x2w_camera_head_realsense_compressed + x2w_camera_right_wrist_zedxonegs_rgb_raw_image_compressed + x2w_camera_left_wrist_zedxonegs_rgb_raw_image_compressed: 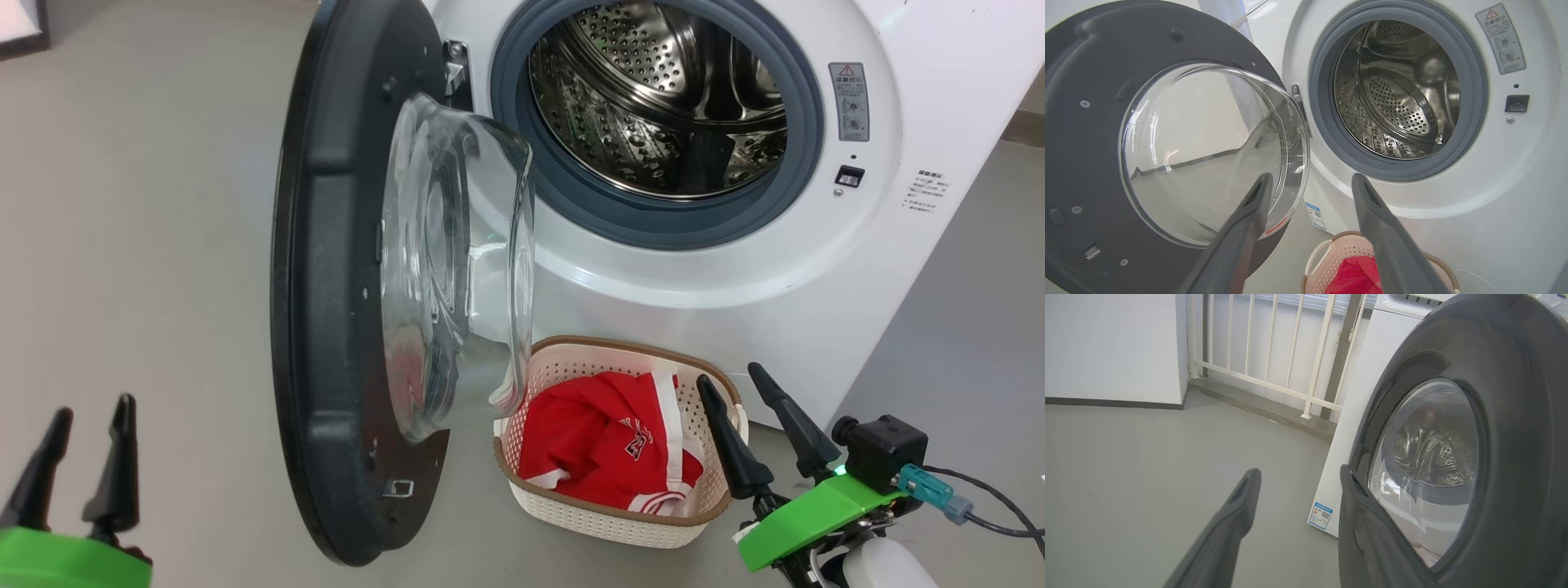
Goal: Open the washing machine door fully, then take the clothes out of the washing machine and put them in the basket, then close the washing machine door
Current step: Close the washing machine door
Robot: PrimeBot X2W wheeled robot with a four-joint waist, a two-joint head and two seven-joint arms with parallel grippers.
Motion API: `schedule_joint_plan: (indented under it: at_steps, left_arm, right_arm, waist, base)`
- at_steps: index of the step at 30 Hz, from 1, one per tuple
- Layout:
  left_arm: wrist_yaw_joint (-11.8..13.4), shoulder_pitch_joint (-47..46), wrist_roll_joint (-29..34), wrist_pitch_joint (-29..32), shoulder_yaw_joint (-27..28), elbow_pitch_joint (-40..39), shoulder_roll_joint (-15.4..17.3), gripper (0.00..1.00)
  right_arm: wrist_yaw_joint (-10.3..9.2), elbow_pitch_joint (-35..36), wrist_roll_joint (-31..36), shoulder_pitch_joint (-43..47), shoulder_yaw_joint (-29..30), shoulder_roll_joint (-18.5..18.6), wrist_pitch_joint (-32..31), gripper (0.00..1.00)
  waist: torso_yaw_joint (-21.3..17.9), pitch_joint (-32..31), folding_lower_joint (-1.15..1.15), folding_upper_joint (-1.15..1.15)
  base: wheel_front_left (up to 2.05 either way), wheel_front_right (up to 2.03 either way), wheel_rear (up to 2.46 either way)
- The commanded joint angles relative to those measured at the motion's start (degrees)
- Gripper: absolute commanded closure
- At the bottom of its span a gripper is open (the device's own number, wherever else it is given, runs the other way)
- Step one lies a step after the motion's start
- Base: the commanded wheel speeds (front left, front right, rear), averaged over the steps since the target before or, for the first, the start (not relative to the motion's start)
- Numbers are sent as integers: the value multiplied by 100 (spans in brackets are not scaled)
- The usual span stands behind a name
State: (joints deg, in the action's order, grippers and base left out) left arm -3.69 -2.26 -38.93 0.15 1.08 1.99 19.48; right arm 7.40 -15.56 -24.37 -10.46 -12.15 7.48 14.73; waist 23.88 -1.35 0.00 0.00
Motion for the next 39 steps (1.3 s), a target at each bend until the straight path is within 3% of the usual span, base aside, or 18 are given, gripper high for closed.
schedule_joint_plan:
  at_steps: [1, 9, 19, 39]
  left_arm:
    - [66, -121, 113, -132, 194, -90, 147, 0]
    - [383, 209, 908, -874, -18, -123, 54, 0]
    - [815, 625, 1421, -1264, -127, -383, -112, 0]
    - [913, 687, 1404, -1285, -197, -430, -153, 0]
  right_arm:
    - [9, 166, -14, -61, -109, 3, 27, 0]
    - [9, 206, -6, -111, -106, 40, 27, 0]
    - [9, 207, 5, -128, -142, 82, 27, 0]
    - [9, 193, -12, -85, -176, 94, 27, 0]
  waist:
    - [-1, 3, 0, 0]
    - [-54, 94, 0, 0]
    - [-117, 142, 0, 0]
    - [-146, 71, 0, 0]
  base:
    - [0, 0, 0]
    - [0, 0, 0]
    - [0, 0, 0]
    - [0, 0, 0]
